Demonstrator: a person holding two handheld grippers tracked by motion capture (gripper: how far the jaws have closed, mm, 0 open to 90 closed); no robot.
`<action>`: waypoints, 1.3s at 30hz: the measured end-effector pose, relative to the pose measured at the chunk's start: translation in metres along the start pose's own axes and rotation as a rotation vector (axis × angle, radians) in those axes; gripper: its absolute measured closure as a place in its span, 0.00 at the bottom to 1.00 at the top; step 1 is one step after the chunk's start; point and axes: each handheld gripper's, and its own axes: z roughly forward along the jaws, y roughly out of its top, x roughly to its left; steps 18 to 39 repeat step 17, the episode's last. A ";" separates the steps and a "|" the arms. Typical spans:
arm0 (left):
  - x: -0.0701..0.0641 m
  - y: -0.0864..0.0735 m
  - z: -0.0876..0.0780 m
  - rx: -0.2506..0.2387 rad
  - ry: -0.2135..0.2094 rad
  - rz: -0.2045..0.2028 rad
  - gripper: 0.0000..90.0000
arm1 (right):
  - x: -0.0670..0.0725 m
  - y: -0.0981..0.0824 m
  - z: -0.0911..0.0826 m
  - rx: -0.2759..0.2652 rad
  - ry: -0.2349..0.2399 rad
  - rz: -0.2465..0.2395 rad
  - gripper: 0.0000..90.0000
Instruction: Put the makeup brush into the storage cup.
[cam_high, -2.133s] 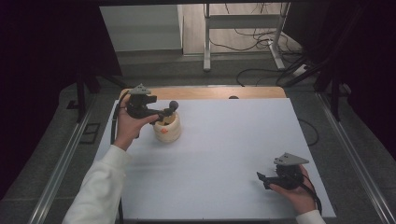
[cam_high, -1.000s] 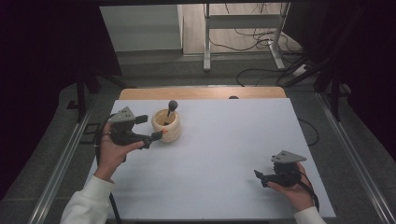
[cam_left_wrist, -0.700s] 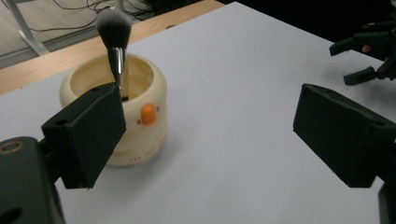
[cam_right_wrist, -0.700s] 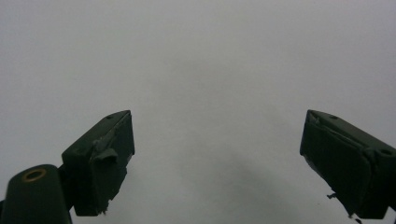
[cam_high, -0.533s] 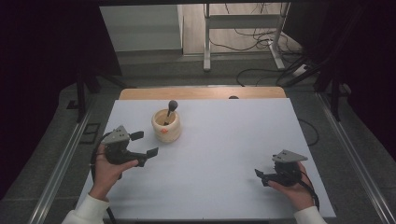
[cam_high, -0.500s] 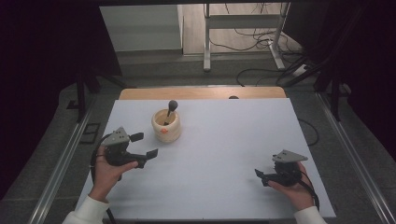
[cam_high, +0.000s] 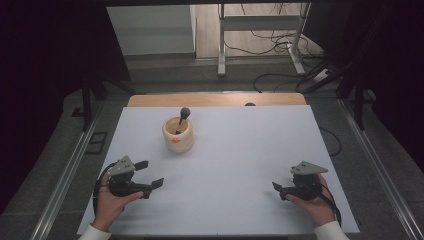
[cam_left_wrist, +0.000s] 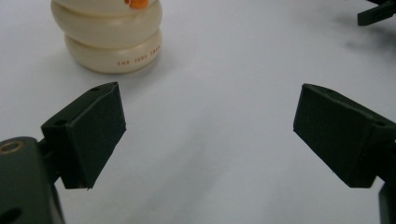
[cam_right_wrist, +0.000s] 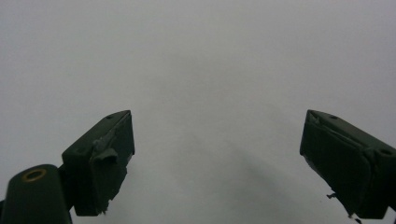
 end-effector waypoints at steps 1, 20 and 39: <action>0.000 -0.001 0.001 0.004 -0.001 -0.001 0.10 | 0.000 0.000 0.000 0.001 -0.001 0.000 0.12; 0.002 -0.004 0.005 0.005 0.007 -0.003 0.10 | 0.001 0.000 -0.001 -0.010 -0.010 -0.007 0.12; 0.002 -0.004 0.005 0.005 0.007 -0.003 0.10 | 0.001 0.000 -0.001 -0.010 -0.010 -0.007 0.12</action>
